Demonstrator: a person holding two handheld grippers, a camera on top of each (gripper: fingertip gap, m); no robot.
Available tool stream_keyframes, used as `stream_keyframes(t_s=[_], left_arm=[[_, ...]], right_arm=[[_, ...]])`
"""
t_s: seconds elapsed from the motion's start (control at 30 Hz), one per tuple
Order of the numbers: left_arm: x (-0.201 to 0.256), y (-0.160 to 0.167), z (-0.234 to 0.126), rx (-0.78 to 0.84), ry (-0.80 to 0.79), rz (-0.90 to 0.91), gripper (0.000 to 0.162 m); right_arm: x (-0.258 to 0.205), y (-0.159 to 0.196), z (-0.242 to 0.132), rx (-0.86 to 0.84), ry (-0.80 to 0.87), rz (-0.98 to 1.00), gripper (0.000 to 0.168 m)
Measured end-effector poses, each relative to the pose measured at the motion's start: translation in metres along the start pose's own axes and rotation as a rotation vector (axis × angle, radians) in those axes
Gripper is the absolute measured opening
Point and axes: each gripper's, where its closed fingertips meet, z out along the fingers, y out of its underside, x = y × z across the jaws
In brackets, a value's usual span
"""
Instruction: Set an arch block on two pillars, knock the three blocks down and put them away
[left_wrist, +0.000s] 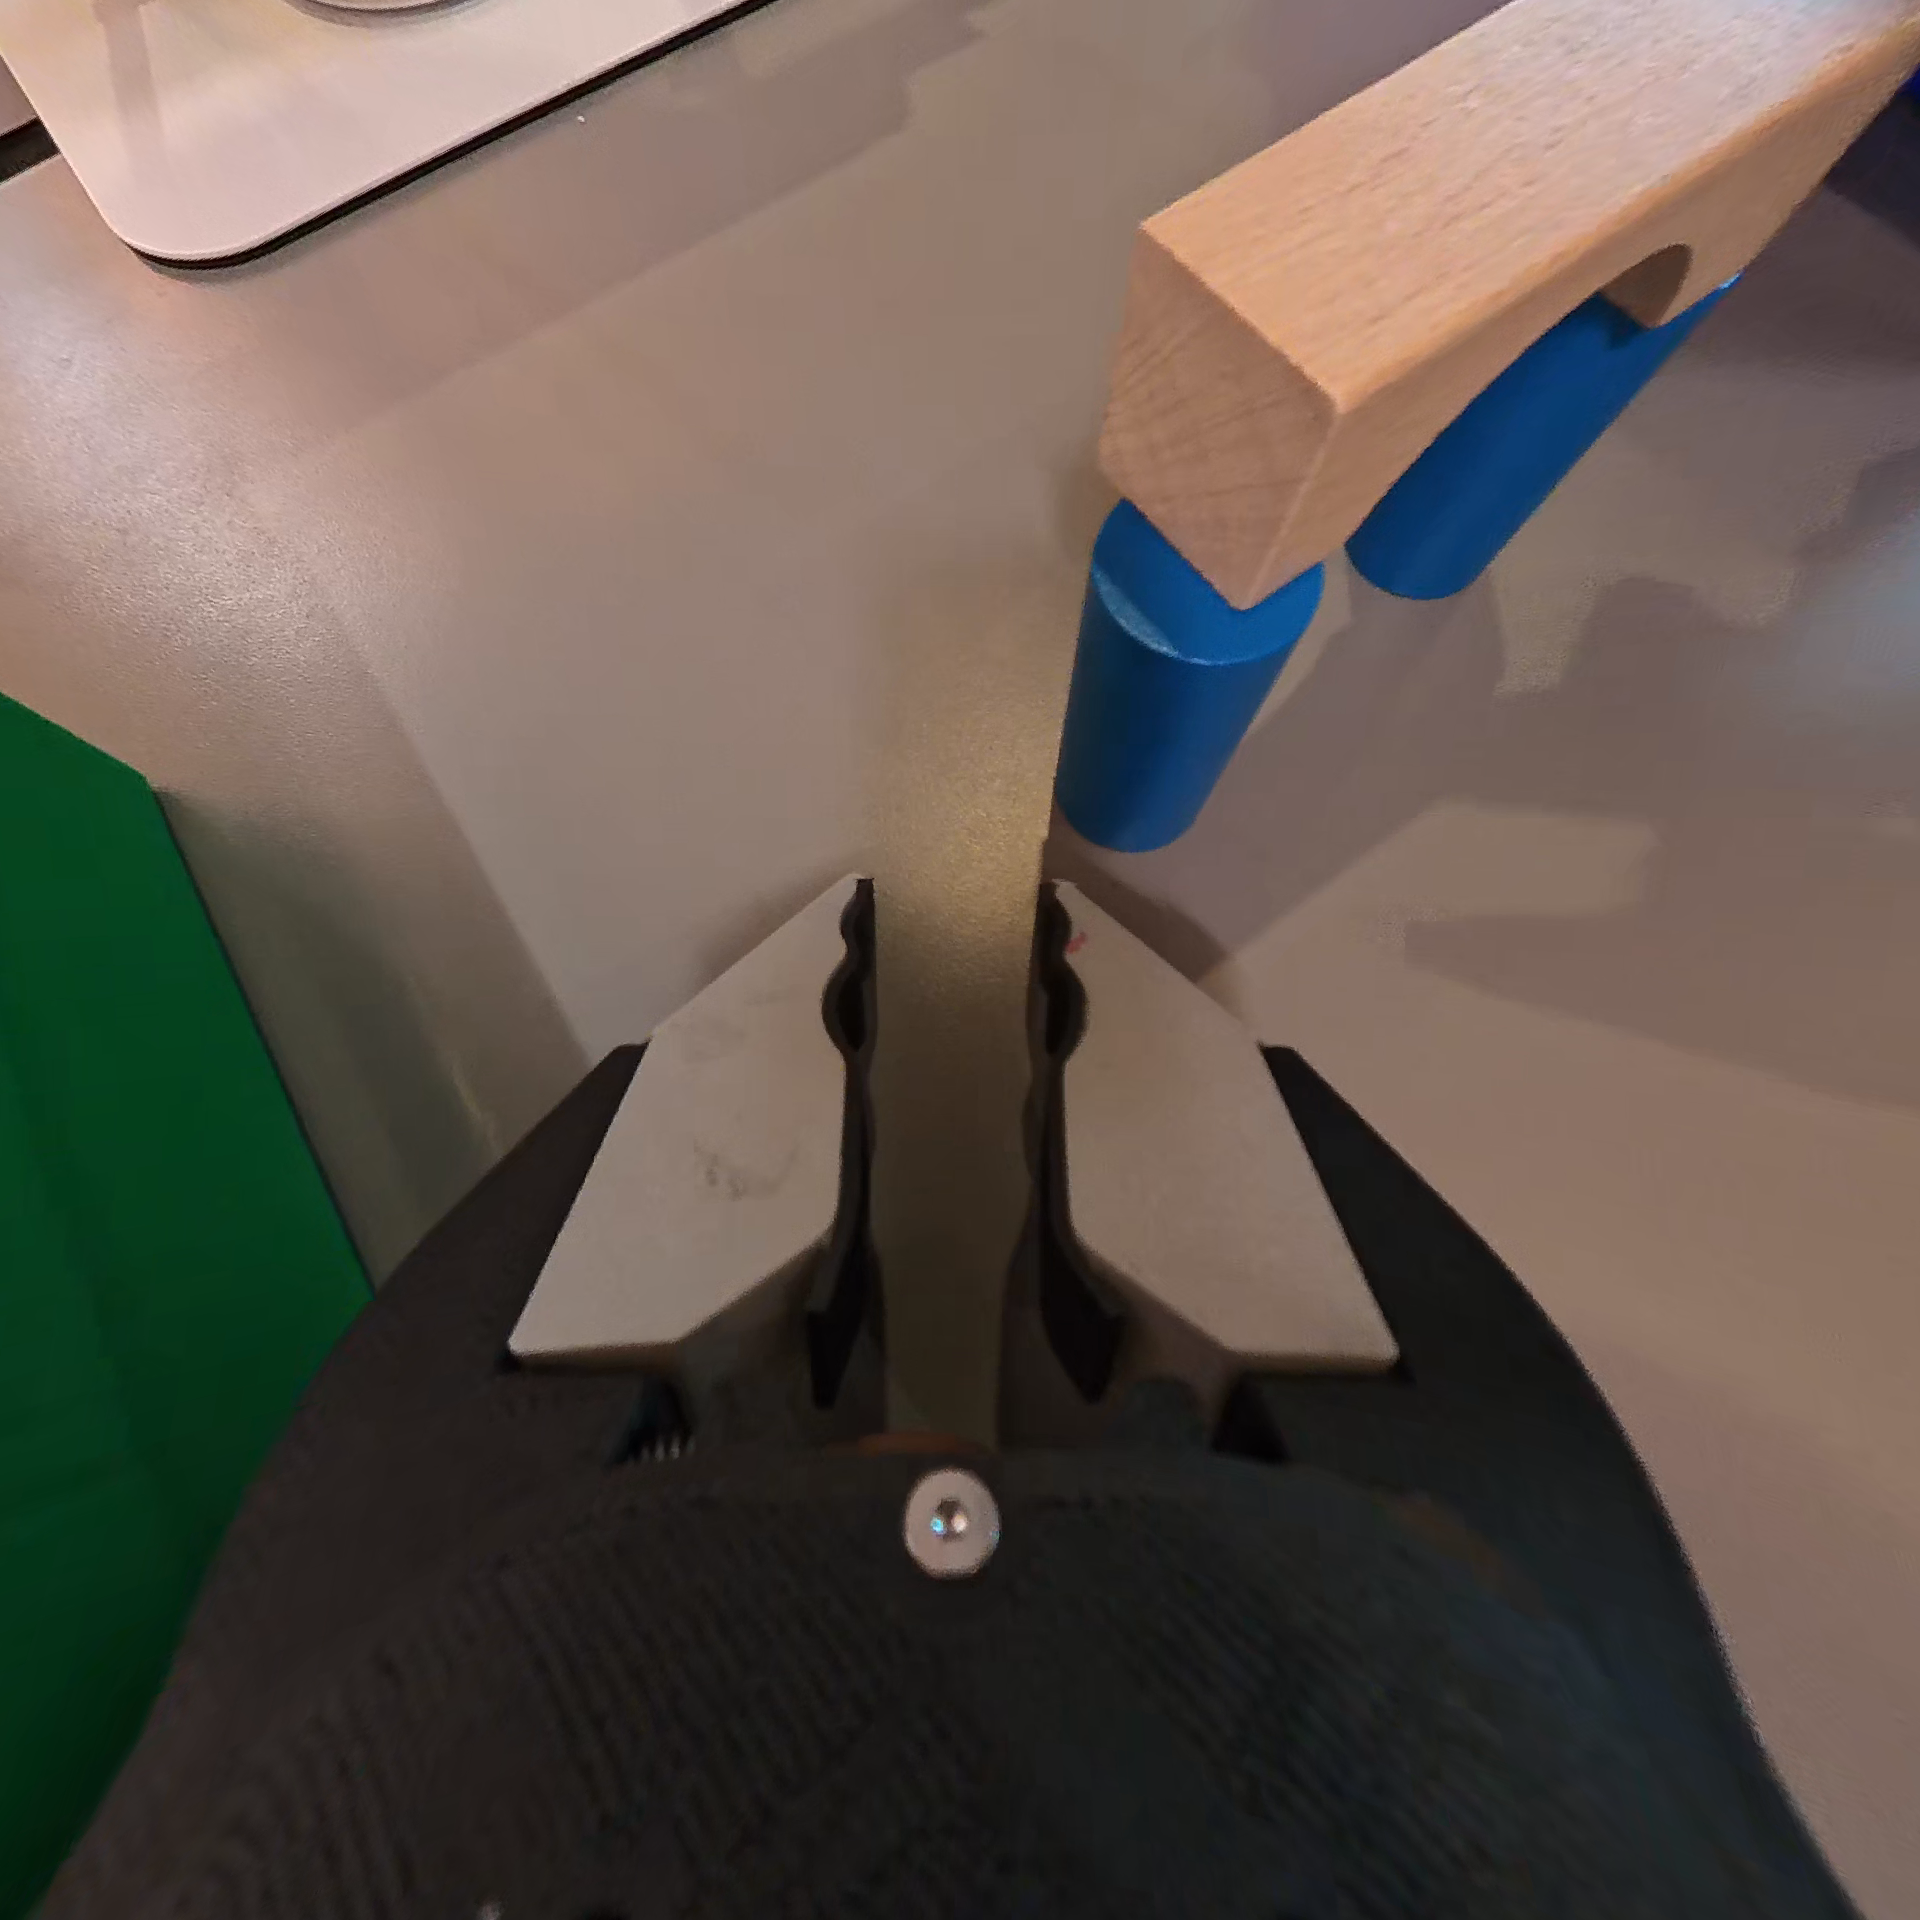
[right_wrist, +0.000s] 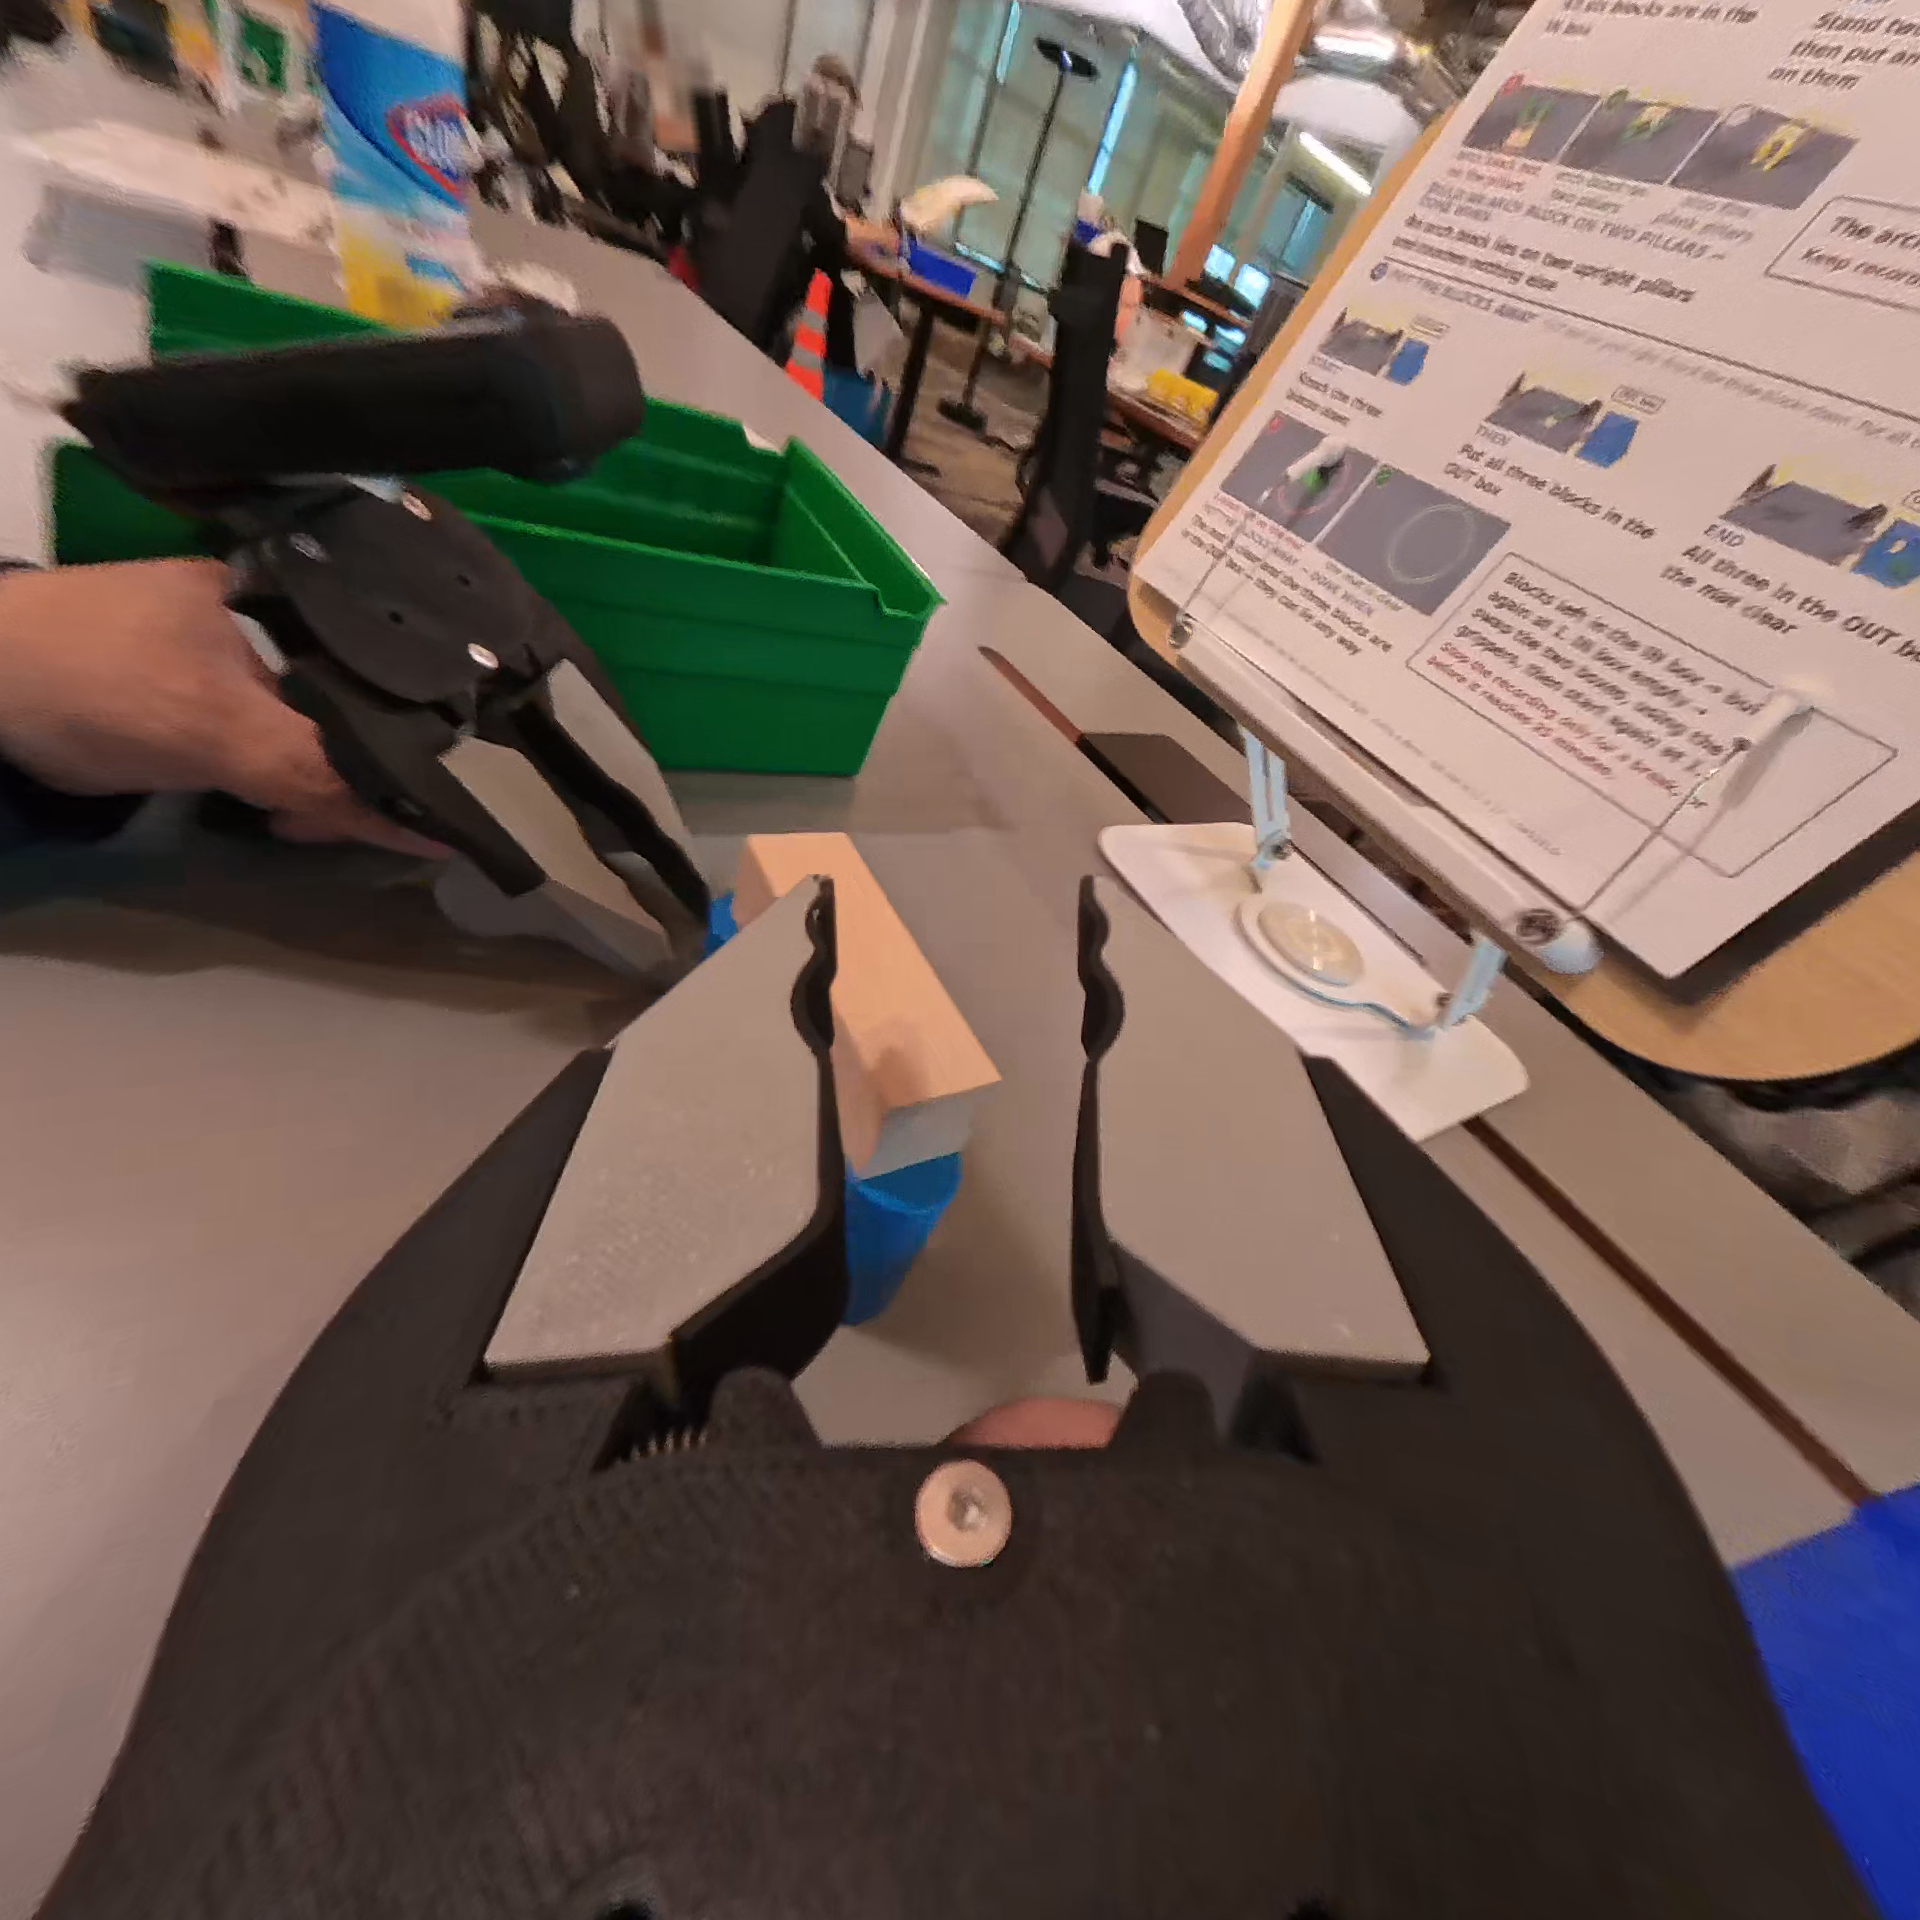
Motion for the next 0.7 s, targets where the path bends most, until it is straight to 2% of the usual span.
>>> stream_keyframes(t_s=[0.1,0.43,0.53,0.63,0.7], left_arm=[[0.000,0.000,0.000,0.001,-0.006,0.003,0.030],[-0.002,0.000,-0.001,0.003,-0.020,0.004,0.031],[-0.019,0.002,-0.002,-0.003,-0.121,-0.054,0.021],[-0.029,0.001,-0.002,-0.009,-0.193,-0.091,0.015],[-0.015,-0.013,0.006,0.031,-0.134,-0.164,0.014]], right_arm=[[0.001,-0.002,-0.012,0.069,0.000,0.088,0.042],[0.038,0.013,-0.034,0.058,0.235,0.133,0.033],[0.044,0.016,-0.038,0.053,0.281,0.151,0.032],[0.062,0.022,-0.050,-0.001,0.440,0.134,0.028],[0.065,0.023,-0.055,-0.028,0.490,0.125,0.029]])
